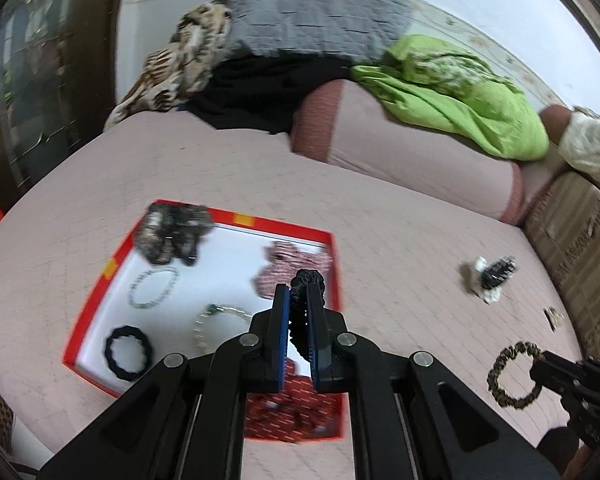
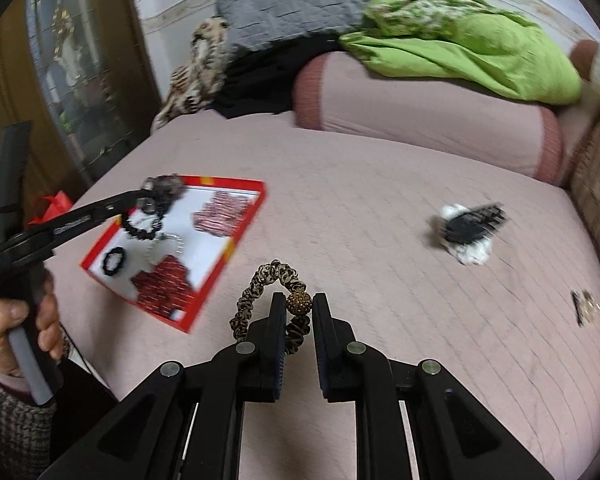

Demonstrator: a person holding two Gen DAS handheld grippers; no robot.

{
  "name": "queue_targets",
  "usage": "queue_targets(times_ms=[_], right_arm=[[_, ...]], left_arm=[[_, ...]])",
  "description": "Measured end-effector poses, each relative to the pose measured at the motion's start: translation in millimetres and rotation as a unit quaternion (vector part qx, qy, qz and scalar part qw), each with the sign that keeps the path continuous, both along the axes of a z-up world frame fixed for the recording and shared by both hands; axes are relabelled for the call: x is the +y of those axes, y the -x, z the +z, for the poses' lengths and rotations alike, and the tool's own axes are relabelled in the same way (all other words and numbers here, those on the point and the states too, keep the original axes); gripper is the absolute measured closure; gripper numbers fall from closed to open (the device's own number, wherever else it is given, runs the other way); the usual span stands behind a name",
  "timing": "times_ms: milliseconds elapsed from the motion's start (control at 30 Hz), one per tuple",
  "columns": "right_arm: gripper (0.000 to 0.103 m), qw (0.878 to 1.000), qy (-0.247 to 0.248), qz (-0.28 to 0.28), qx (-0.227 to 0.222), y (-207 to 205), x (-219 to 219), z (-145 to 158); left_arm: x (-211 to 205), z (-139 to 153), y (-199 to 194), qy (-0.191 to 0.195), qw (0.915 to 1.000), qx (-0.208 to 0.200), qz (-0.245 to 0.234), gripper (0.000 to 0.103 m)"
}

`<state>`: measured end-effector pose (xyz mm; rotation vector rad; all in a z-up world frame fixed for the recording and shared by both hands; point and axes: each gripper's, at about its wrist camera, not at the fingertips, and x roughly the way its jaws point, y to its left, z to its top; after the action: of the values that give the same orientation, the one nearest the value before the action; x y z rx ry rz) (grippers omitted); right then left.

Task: Organize jewelry
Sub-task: 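Lift and carry the black bracelet and leopard scrunchie toward the tray with both tools, then lower both items into the tray and open both tools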

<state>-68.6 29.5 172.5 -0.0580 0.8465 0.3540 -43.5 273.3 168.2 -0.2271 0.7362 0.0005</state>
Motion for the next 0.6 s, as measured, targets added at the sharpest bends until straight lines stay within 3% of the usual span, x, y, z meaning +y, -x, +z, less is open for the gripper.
queue_targets(times_ms=[200, 433, 600], right_arm=[[0.089, 0.999, 0.001, 0.051, 0.008, -14, 57, -4], [0.089, 0.996, 0.005, 0.087, 0.020, -36, 111, -13], [0.089, 0.995, 0.010, 0.096, 0.027, -57, 139, -25]], left_arm=[[38, -6, -15, -0.002, 0.9995, 0.015, 0.026, 0.095], [78, -18, -42, 0.023, 0.9978, 0.049, 0.039, 0.095], [104, -40, -54, 0.070, 0.9943, 0.062, 0.051, 0.095]])
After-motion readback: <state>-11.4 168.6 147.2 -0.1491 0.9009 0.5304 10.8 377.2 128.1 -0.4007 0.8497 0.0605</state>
